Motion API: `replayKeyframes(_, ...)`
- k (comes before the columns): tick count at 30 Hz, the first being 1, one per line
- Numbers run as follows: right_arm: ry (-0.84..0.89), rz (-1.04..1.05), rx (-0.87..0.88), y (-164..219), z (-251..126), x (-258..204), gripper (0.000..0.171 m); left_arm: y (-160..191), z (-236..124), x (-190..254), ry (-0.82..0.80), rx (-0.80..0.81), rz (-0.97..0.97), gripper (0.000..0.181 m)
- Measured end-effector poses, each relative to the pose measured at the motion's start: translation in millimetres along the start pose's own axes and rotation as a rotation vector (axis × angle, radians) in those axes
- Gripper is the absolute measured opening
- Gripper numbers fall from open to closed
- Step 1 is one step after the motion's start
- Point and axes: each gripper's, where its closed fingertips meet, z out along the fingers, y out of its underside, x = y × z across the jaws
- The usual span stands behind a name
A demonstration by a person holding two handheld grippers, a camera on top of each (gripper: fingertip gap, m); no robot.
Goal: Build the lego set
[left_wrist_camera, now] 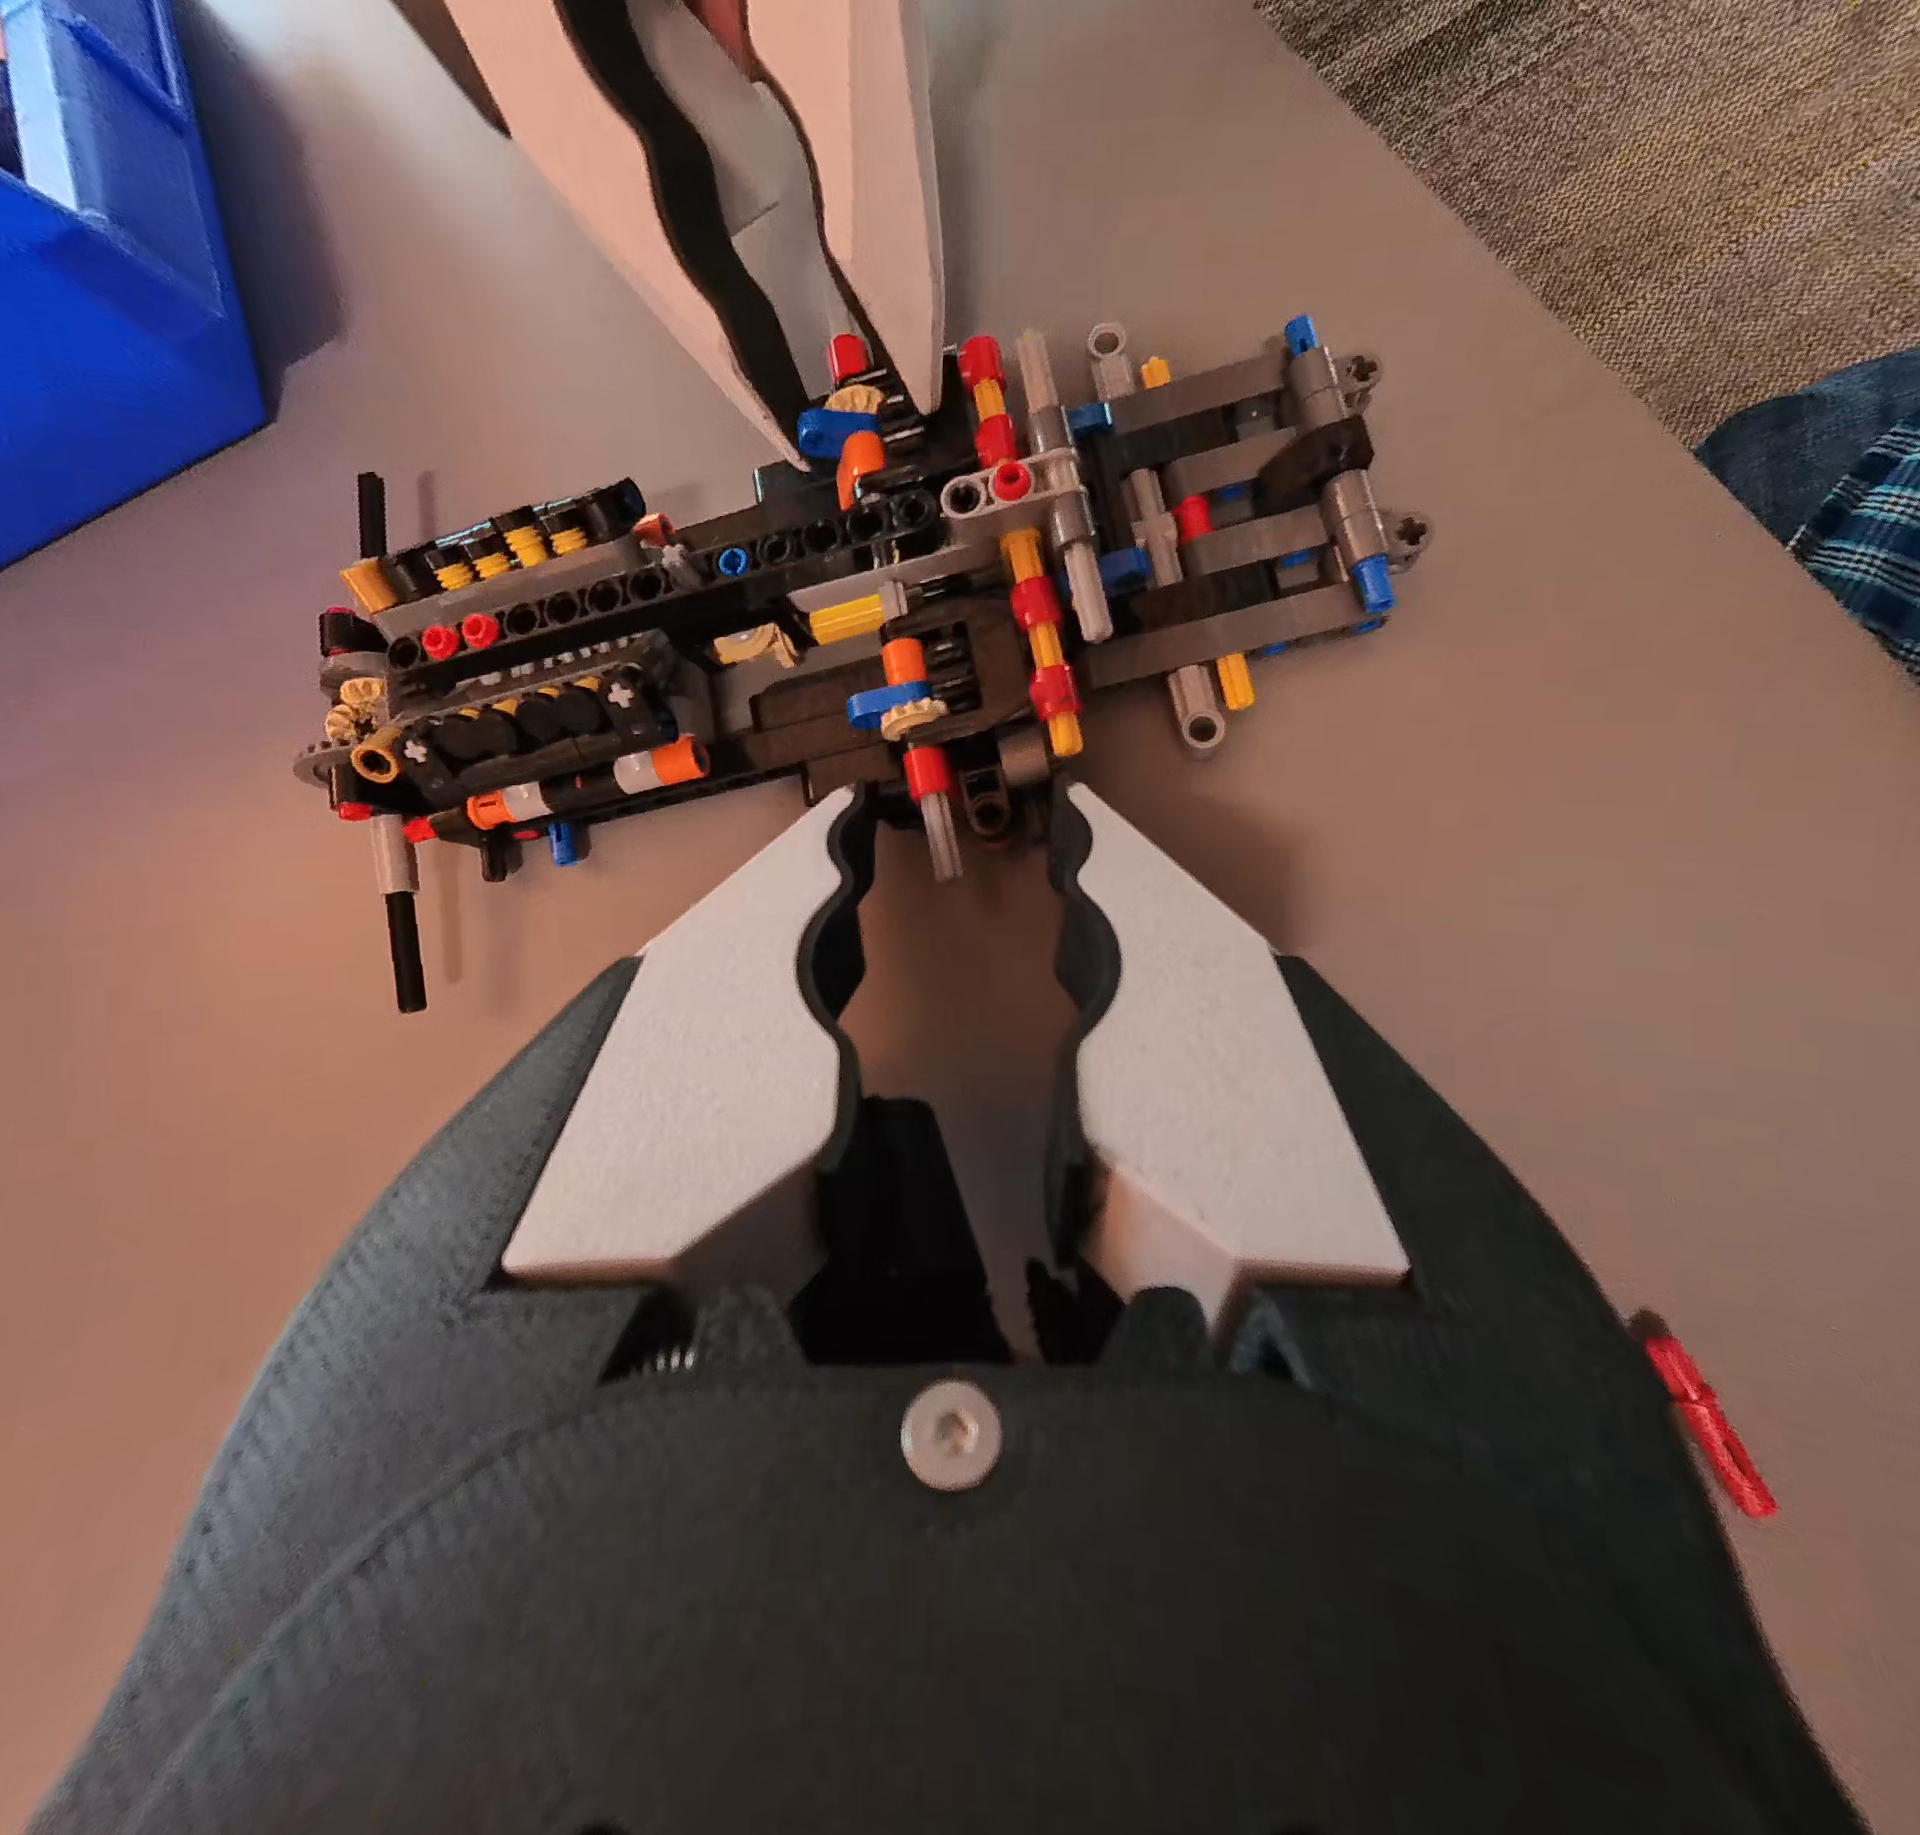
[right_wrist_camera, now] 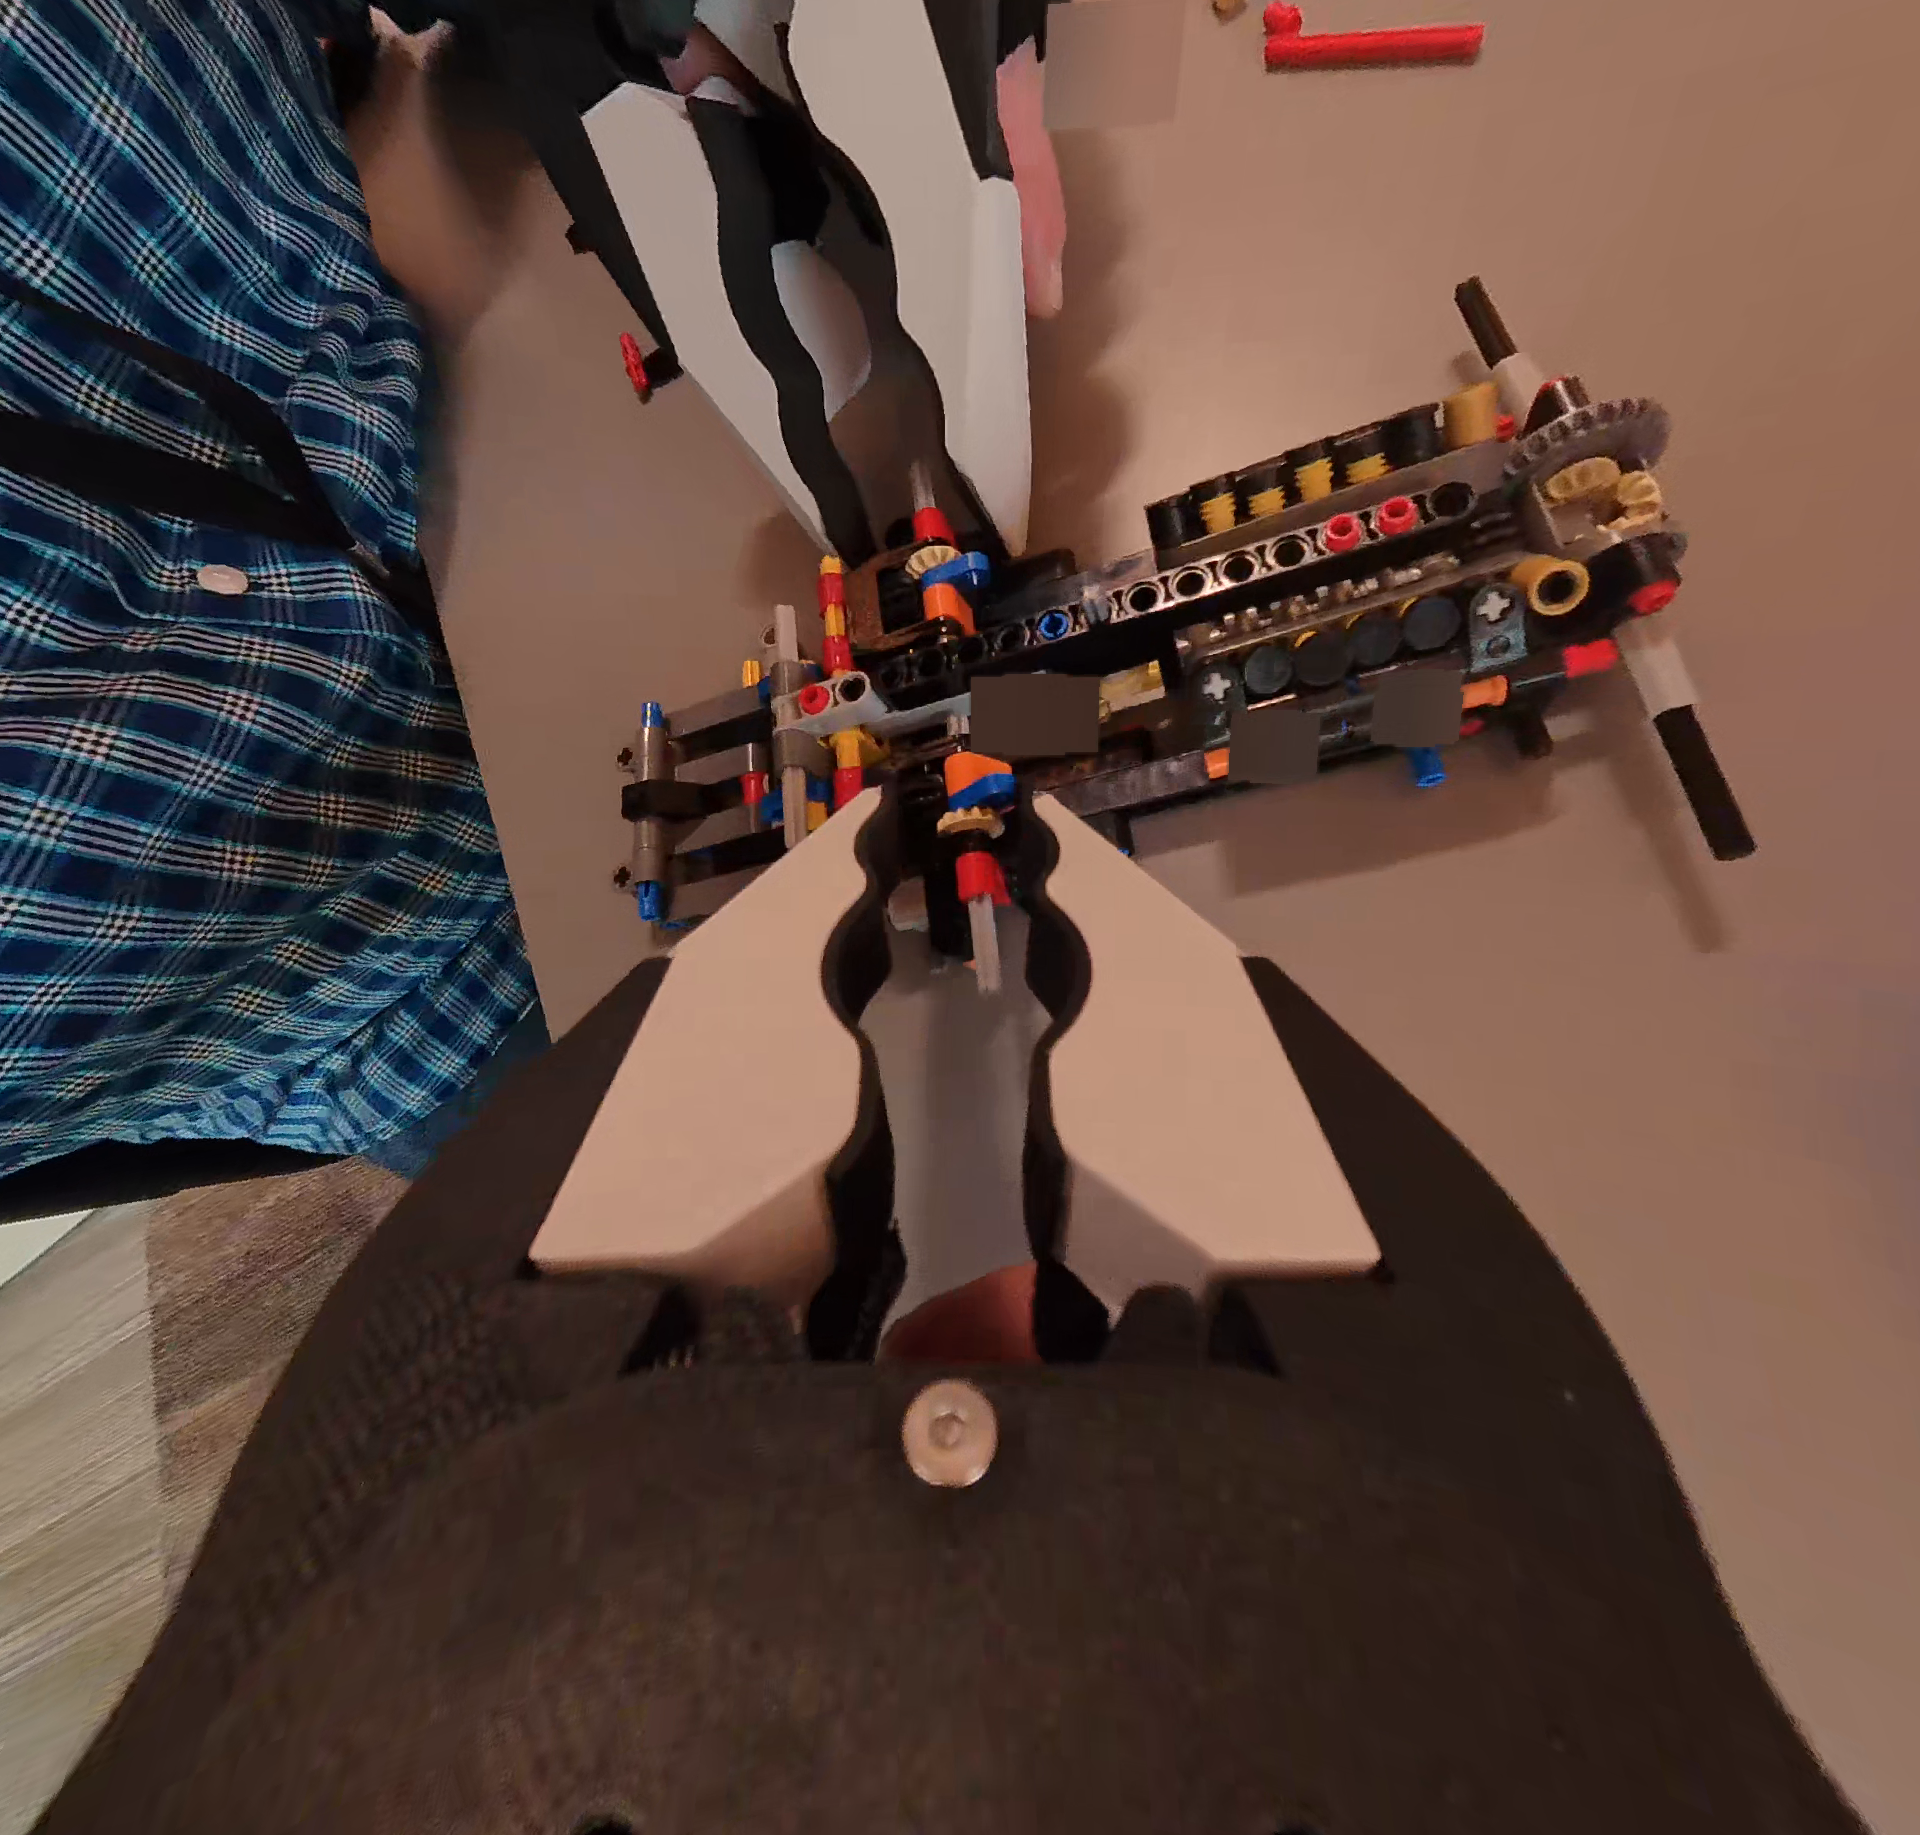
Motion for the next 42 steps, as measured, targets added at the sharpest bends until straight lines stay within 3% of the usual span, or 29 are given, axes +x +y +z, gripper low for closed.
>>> replayKeyframes(17, 0.26, -0.29, 0.042, -4.7, -0.8, -0.7, 0.016, 1.0, -0.3, 0.0, 0.014, -0.004, -0.004, 0.032)
replayKeyframes(20, 0.314, -0.351, 0.031, -3.7, 4.1, 0.9, 0.004, -1.9, 1.9, 3.9, 0.029, 0.01, -0.006, 0.032)
replayKeyframes(24, 0.332, -0.324, 0.055, -7.7, -0.1, -0.7, 0.0, 1.4, 0.2, -0.7, 0.015, 0.002, -0.002, 0.026)
replayKeyframes(31, 0.384, -0.242, 0.019, 9.2, -26.1, -11.5, 0.012, 1.7, -0.1, -4.4, 0.002, 0.008, 0.0, 0.026)
replayKeyframes(40, 0.551, -0.297, -0.039, 28.5, -12.1, -15.7, 0.011, -0.4, -1.5, -6.8, -0.003, 0.002, 0.013, 0.026)
replayKeyframes(42, 0.518, -0.261, -0.008, 28.7, -11.0, -17.8, 0.011, -0.5, -2.0, -7.1, -0.001, 0.0, 0.016, 0.027)
